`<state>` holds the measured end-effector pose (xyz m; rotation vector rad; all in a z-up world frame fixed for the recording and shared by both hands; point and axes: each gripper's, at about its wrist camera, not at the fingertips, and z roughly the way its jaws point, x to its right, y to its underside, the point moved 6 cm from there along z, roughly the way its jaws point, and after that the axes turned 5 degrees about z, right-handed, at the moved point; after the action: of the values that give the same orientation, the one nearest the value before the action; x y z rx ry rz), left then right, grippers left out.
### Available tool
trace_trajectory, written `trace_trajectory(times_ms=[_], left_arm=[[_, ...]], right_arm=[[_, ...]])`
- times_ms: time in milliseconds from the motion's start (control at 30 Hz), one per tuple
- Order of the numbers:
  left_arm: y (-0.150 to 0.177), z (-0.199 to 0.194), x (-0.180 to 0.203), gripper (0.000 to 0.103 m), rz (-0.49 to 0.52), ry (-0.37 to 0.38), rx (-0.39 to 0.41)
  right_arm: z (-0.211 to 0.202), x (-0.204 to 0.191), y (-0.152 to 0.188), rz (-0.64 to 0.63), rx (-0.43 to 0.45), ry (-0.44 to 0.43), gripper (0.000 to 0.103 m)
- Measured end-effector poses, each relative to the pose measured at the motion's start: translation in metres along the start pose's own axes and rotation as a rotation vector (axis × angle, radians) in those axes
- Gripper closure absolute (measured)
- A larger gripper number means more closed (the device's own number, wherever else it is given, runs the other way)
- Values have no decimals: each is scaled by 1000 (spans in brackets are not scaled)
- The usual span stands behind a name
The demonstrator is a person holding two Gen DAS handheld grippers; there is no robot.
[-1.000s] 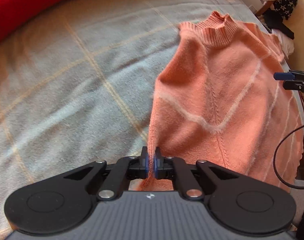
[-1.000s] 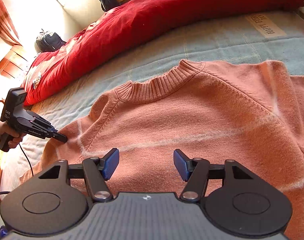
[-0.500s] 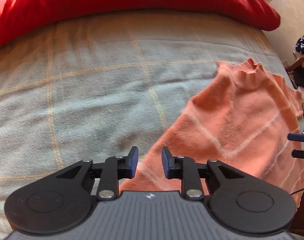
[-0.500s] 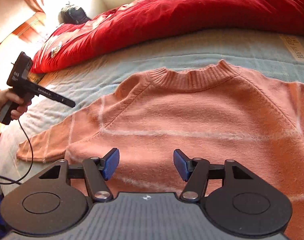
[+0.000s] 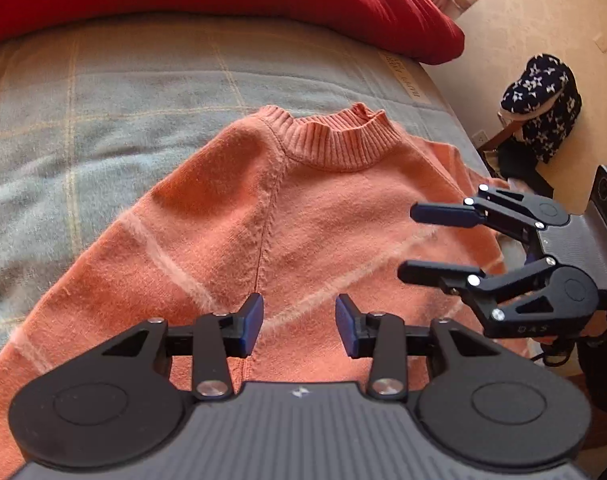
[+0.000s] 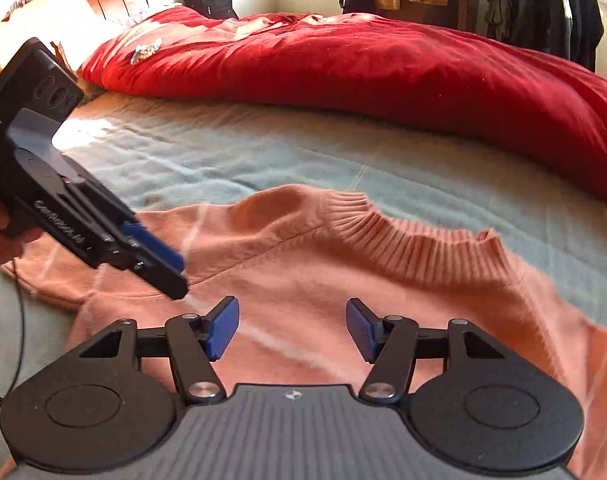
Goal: Fold clothes
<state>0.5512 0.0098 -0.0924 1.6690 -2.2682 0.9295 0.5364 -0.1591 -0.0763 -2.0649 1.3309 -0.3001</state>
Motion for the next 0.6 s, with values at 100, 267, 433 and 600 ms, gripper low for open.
trace_trajectory(times_ms=[100,267,433,600], left_arm=[[3,12,-4,63,-58,34,11],[-3,23,-29,62,-77,-105,97],[-23,33,-45,63,-73,-113,138],[-42,38,-49,63,-40,-118,154]], right_arm=[[24,18,-16,7,-18,6,38],[77,25,-28,-7,-66,12,38],[123,21,-47,-49,-60,43,19],[152,25,-73,-30,-78,24,12]])
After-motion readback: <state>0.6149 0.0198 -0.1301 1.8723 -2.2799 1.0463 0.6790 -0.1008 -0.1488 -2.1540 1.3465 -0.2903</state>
